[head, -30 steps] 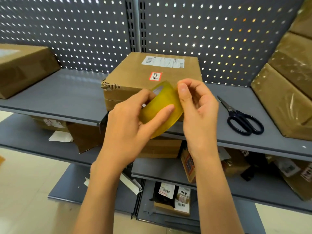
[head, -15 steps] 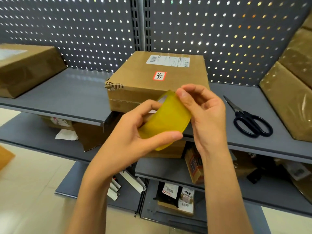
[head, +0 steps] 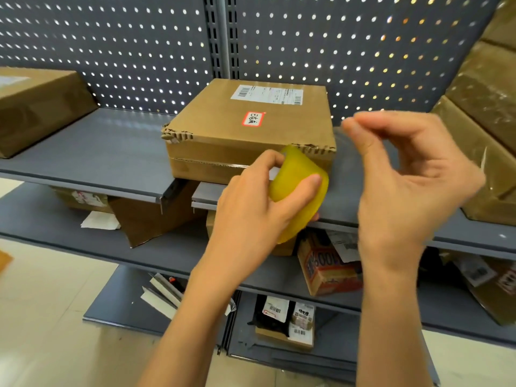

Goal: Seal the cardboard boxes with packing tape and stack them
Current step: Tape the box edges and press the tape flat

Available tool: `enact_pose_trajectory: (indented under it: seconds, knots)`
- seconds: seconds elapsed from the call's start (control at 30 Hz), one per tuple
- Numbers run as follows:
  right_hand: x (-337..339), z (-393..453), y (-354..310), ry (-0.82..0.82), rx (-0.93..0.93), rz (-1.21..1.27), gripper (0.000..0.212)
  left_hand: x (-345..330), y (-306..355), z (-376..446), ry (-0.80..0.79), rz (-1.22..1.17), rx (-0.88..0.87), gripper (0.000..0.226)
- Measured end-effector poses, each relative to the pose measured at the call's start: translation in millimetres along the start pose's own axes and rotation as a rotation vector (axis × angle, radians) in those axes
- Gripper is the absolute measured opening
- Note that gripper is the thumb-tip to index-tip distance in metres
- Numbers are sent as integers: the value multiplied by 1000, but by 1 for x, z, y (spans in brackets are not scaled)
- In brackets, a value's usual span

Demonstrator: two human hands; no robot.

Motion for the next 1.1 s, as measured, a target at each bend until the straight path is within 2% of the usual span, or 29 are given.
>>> enact_pose_trajectory:
  seconds: [0.07,0.13,0.23,0.3,0.4,0.47,0.57,0.63,0.73,0.93,1.1]
  knots:
    - [-2,5,1,-48,8,-39,14,-3,-5,-5,-28,-115,86,31]
    - [-8,12,11,-125,-69,-61,9,-10,-4,-12,-109,-242,133,29]
    - [-22,27,28,-386,-171,-77,6,-17,-2,-21,-192,-394,205,39]
    - [-28,39,35,-514,-173,-93,6,-19,-2,-21,-176,-443,236,41]
    - [-42,48,48,-619,-163,-92,10,-20,-4,-19,-97,-509,273,35]
    - [-53,48,56,-644,-171,-72,14,-21,-3,-16,-51,-523,290,34]
    - [-64,45,66,-640,-173,-65,13,-20,-6,-9,-2,-514,322,21]
    - [-68,43,67,-623,-158,-67,10,-20,-9,-7,22,-503,350,24]
    - [-71,45,65,-610,-116,-52,11,-20,-9,-8,24,-454,351,31]
    - [-74,56,72,-569,-114,-6,13,-24,-4,-10,-47,-620,379,28]
    - [-77,59,76,-635,-93,-2,18,-21,-5,-10,-57,-594,366,22]
Point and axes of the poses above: each hand's wrist, its own z-axis towards the middle knuckle, its own x-axis out of the back of the hand, y = z × x, the point moved 6 cm from there along z, towards the middle knuckle, and after that the axes turned 7 degrees about -z, right-handed, at the moved point
